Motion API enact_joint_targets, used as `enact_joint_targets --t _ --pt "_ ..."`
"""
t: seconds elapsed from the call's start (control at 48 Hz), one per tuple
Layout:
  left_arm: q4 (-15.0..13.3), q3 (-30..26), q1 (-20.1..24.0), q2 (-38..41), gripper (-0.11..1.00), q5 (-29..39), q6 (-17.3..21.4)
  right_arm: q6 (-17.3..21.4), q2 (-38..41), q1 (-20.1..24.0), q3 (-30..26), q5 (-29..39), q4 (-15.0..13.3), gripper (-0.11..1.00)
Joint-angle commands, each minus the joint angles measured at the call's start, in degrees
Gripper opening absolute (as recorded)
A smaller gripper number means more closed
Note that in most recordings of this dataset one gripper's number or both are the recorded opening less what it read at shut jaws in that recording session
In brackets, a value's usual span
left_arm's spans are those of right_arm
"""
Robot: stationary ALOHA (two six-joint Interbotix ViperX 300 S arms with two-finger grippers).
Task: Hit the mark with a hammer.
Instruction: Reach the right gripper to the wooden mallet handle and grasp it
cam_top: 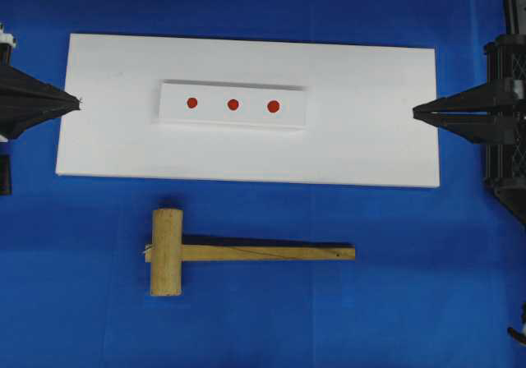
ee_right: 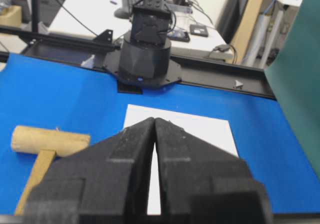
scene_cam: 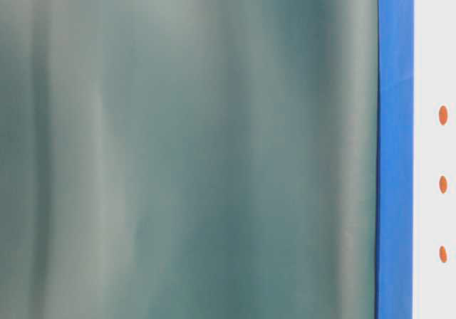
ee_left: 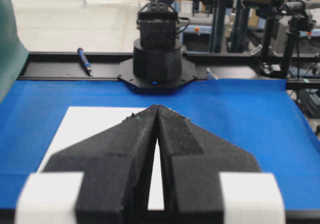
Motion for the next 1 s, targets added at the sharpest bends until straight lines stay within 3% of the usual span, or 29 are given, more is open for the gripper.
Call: enact_joint_targets --t 0.0,0.209,0.438,0.646,0.771,0.98 --pt "-0.6 -1.0 0.0 0.6 0.0 0.0 -0.5 0.4 0.7 -0.2 -2.0 -0.3 0.1 0.0" --pt "-0.7 -1.0 0.0 0.6 0.0 0.8 -0.5 1.8 3.7 2.0 -4.3 3.0 0.1 -0.06" --pt "-0.7 -0.5 0.0 0.6 0.0 1.0 -0.5 6.3 11.5 7.8 -7.1 0.7 0.1 -0.06" --pt "-0.7 -0.2 0.0 0.6 0.0 1.0 -0.6 9.1 21.7 12.4 -10.6 -1.6 0.3 0.01" --pt "-0.7 -0.1 0.1 0.6 0.0 1.0 -0.5 10.5 28.4 13.3 -13.0 -2.5 1.3 0.23" --pt "-0.7 0.3 0.0 0.5 0.0 1.0 -0.5 11.1 40.2 14.2 -18.4 -2.5 3.7 0.83"
